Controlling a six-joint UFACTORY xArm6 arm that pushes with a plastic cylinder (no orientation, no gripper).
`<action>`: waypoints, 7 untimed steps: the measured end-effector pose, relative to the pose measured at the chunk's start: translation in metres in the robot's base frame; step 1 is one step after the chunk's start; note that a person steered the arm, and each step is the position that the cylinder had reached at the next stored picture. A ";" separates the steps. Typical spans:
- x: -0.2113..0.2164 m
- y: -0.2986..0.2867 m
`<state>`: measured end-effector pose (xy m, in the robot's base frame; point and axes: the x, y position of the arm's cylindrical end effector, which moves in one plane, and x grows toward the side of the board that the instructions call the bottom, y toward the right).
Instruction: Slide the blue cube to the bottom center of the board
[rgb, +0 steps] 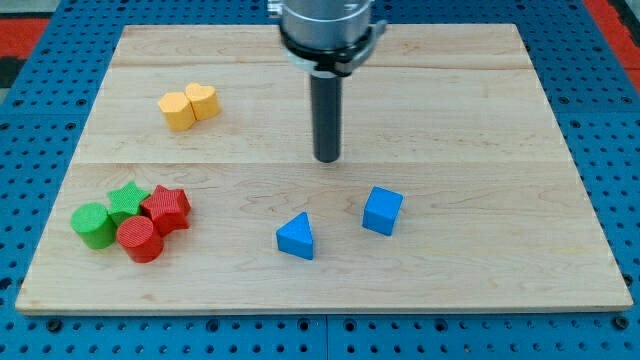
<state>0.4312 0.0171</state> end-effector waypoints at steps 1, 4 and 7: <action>0.022 0.025; 0.143 0.096; 0.187 0.150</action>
